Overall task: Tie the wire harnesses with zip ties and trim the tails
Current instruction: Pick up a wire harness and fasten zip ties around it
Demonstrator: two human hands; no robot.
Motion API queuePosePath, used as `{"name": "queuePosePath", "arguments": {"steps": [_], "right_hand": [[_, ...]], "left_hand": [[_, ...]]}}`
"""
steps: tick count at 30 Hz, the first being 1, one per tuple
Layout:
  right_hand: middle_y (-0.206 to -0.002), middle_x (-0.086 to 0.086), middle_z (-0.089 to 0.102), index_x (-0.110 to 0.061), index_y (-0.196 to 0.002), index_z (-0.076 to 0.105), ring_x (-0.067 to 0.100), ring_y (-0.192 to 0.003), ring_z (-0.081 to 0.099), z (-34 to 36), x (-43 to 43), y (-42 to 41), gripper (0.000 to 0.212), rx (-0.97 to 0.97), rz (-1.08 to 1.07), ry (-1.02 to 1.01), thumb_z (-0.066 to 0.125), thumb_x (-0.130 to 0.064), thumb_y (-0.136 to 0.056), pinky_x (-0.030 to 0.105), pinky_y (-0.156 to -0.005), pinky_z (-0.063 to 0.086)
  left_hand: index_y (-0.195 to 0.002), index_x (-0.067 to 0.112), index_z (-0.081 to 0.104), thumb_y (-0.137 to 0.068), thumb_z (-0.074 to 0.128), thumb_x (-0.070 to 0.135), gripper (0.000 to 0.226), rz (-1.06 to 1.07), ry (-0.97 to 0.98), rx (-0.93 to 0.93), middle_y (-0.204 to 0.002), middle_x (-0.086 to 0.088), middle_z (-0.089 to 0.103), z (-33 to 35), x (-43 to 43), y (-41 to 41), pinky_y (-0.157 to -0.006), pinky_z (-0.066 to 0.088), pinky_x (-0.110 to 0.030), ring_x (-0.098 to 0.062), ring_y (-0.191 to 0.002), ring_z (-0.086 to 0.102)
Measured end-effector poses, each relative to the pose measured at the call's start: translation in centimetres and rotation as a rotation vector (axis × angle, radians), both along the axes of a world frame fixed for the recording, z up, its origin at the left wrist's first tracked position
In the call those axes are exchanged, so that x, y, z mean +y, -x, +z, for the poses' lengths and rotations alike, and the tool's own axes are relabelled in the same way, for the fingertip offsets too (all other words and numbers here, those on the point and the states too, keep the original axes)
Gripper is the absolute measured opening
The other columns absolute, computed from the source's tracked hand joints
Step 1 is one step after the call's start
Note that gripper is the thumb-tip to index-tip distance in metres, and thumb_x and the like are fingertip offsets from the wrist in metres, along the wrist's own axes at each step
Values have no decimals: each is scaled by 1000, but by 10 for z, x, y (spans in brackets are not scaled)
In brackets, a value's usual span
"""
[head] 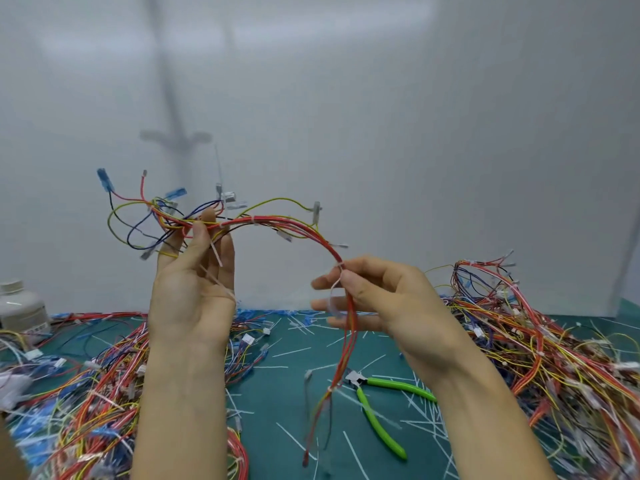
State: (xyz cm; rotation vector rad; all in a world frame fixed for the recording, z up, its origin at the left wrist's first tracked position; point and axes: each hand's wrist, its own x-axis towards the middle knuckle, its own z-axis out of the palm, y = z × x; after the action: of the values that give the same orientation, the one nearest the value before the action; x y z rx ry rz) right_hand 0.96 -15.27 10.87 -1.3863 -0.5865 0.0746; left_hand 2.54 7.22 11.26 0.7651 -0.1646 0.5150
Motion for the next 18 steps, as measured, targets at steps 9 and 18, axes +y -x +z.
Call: {"name": "queuePosePath", "arguments": {"steps": [9, 18], "right_hand": [[-90, 7, 74, -7, -104, 75, 12, -59, 63, 1, -5, -5, 30, 81, 167, -223, 56, -25, -90, 24, -58, 56], [-136, 19, 59, -1, -133, 58, 15, -89, 62, 2, -19, -4, 49, -20, 506, -264, 43, -9, -87, 28, -82, 53]], "left_hand": [[-87, 11, 69, -90, 58, 8, 12, -45, 414, 54, -75, 1, 75, 6, -21, 12, -68, 59, -19, -5, -73, 72], [-83, 3, 63, -97, 52, 6, 18, -105, 653, 171, -60, -8, 71, 7, -36, 12, -53, 58, -23, -16, -50, 69]]}}
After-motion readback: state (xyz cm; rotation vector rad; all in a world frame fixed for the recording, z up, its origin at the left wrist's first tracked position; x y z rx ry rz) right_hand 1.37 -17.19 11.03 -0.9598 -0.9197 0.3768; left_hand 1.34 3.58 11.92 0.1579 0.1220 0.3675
